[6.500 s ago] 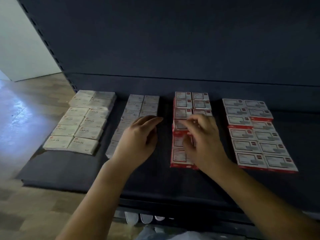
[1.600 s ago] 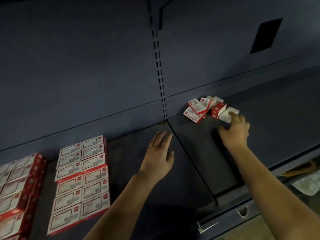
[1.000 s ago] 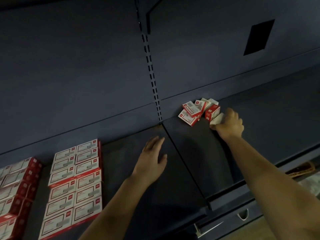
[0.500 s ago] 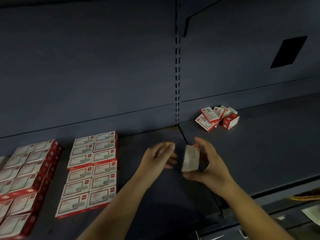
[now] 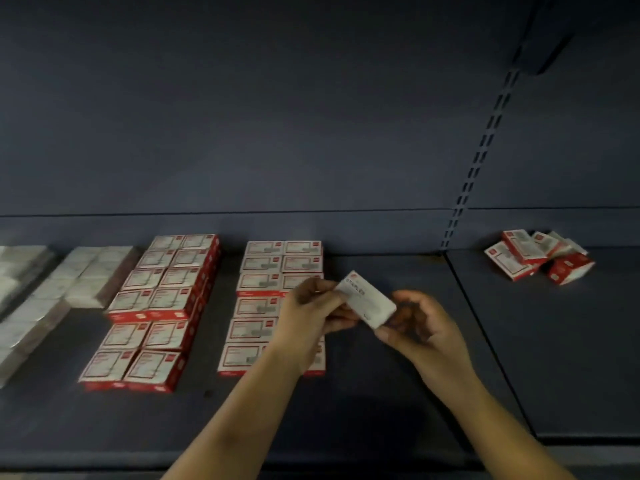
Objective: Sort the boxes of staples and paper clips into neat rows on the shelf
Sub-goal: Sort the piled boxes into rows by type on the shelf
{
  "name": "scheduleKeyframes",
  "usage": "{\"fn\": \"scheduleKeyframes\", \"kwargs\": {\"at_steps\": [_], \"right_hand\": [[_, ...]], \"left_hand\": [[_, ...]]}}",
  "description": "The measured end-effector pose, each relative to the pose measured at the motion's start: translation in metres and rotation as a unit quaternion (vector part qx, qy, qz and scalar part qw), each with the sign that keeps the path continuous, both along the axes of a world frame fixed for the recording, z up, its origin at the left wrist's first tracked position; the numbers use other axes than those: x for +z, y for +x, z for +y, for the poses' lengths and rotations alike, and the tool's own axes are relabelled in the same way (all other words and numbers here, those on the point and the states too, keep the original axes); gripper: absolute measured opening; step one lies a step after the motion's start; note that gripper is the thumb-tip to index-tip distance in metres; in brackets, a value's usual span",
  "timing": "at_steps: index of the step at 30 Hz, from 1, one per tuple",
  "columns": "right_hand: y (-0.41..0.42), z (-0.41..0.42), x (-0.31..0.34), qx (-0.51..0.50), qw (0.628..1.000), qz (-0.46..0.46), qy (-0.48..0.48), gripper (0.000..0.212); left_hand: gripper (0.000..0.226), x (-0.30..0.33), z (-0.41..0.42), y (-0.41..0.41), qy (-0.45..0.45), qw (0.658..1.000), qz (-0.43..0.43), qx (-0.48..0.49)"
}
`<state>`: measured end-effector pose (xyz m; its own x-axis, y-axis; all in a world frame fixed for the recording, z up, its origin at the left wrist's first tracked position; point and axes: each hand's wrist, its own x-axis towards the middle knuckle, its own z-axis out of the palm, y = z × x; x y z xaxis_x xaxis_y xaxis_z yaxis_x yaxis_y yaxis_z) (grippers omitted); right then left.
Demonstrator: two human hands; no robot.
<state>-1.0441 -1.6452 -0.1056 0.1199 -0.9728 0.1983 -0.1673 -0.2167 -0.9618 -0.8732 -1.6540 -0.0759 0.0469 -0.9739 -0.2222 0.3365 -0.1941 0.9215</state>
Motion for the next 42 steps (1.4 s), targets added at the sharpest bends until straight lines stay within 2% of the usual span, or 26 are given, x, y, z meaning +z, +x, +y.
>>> {"fn": "scheduleKeyframes", "kwargs": {"at_steps": [2, 7, 12, 15, 18, 20, 22, 24, 28, 32, 36, 42], "right_hand": [[0.026, 0.006, -0.006, -0.019, 0.999, 0.017, -0.031, 0.039], [0.086, 0.010, -0.005, -0.032, 0.986, 0.107, -0.120, 0.053], [0.141, 0.009, 0.003, -0.013, 0.973, 0.146, -0.181, 0.041], [0.171, 0.009, 0.006, 0.017, 0.962, 0.175, -0.208, 0.043], [0.204, 0.008, 0.009, 0.063, 0.956, 0.194, -0.211, 0.048], [0.231, 0.009, 0.010, 0.089, 0.952, 0.199, -0.214, 0.048], [0.259, 0.012, 0.010, 0.109, 0.956, 0.190, -0.195, 0.049], [0.288, 0.015, 0.010, 0.120, 0.957, 0.191, -0.182, 0.052], [0.340, 0.020, 0.009, 0.110, 0.924, 0.259, -0.261, 0.051], [0.385, 0.027, 0.005, 0.089, 0.893, 0.317, -0.306, 0.053], [0.434, 0.035, 0.004, 0.125, 0.863, 0.356, -0.337, 0.048], [0.475, 0.047, 0.002, 0.174, 0.862, 0.341, -0.331, 0.043]], "left_hand": [[0.008, -0.001, 0.006, 0.019, 0.005, 0.999, 0.012, 0.035], [0.017, 0.000, 0.023, 0.072, -0.018, 0.996, 0.051, 0.074], [0.016, 0.001, 0.041, 0.141, -0.080, 0.996, -0.016, 0.039], [0.038, -0.001, 0.052, 0.190, -0.138, 0.987, -0.082, -0.024], [0.058, -0.002, 0.060, 0.237, -0.212, 0.949, -0.222, -0.071], [0.059, -0.002, 0.064, 0.266, -0.231, 0.912, -0.333, -0.057], [0.053, -0.005, 0.069, 0.294, -0.263, 0.851, -0.453, -0.019], [0.049, -0.010, 0.074, 0.322, -0.284, 0.796, -0.535, 0.003], [0.055, -0.017, 0.087, 0.376, -0.265, 0.757, -0.596, 0.031], [0.064, -0.021, 0.099, 0.434, -0.222, 0.768, -0.598, 0.055], [0.052, -0.025, 0.109, 0.489, -0.165, 0.772, -0.607, 0.095], [0.048, -0.048, 0.103, 0.569, -0.077, 0.768, -0.622, 0.132]]}}
